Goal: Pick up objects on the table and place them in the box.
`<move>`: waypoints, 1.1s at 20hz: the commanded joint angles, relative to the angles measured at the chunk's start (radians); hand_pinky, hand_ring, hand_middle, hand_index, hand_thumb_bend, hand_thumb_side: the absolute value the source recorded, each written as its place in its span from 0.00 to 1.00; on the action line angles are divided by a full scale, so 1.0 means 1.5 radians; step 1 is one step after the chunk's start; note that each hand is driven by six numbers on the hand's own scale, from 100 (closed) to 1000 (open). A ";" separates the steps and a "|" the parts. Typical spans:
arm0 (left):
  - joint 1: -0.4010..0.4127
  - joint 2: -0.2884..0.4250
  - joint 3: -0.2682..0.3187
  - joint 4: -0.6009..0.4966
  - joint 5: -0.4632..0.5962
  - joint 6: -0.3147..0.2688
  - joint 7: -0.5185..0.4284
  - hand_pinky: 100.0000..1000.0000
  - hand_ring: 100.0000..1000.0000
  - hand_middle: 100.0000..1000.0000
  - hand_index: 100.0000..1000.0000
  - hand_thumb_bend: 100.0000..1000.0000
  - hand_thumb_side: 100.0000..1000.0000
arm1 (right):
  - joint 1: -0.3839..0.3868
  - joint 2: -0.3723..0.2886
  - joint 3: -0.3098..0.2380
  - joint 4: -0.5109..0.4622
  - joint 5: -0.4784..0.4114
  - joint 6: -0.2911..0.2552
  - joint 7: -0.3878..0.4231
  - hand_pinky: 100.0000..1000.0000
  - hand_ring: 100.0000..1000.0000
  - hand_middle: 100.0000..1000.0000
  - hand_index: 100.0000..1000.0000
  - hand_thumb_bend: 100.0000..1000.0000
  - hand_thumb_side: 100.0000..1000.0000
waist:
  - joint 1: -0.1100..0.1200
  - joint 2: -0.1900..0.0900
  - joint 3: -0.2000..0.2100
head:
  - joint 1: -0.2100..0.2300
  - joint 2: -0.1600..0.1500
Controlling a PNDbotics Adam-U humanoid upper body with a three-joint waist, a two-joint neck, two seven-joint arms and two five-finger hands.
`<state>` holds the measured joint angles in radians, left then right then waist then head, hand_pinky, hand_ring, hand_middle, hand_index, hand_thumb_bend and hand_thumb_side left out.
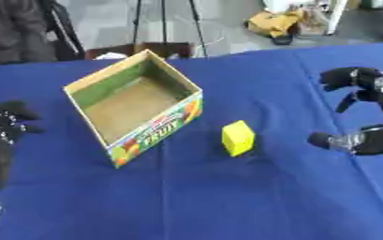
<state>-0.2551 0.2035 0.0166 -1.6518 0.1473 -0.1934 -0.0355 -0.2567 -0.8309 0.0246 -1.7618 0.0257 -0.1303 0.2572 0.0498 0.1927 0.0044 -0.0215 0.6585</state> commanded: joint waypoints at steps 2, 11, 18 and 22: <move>-0.004 0.018 0.000 -0.007 -0.002 0.000 -0.005 0.53 0.63 0.53 0.72 0.85 0.89 | -0.031 -0.050 0.012 0.022 0.007 -0.008 0.027 0.51 0.79 0.79 0.87 0.58 0.14 | -0.005 -0.010 0.003 | -0.005 -0.003; -0.005 0.021 -0.005 -0.007 -0.002 0.001 -0.011 0.53 0.63 0.53 0.72 0.85 0.89 | -0.128 -0.048 0.057 0.134 0.022 -0.019 0.101 0.53 0.80 0.80 0.87 0.56 0.11 | -0.010 -0.012 0.013 | -0.015 -0.006; -0.006 0.024 -0.009 -0.007 -0.001 0.002 -0.016 0.53 0.63 0.53 0.72 0.85 0.89 | -0.216 -0.002 0.102 0.235 0.115 -0.045 0.160 0.55 0.81 0.81 0.87 0.52 0.10 | -0.009 -0.013 0.024 | -0.029 -0.008; -0.010 0.022 -0.013 -0.007 0.000 0.002 -0.020 0.53 0.63 0.53 0.72 0.85 0.89 | -0.252 0.027 0.125 0.280 0.173 -0.072 0.185 0.56 0.81 0.82 0.88 0.50 0.10 | -0.008 -0.011 0.033 | -0.036 -0.012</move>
<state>-0.2562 0.2120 -0.0024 -1.6516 0.1472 -0.1895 -0.0607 -0.6141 -0.7788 0.2111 -1.3555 0.2561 -0.2254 0.5225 0.0402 0.1905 0.0547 -0.0702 0.6507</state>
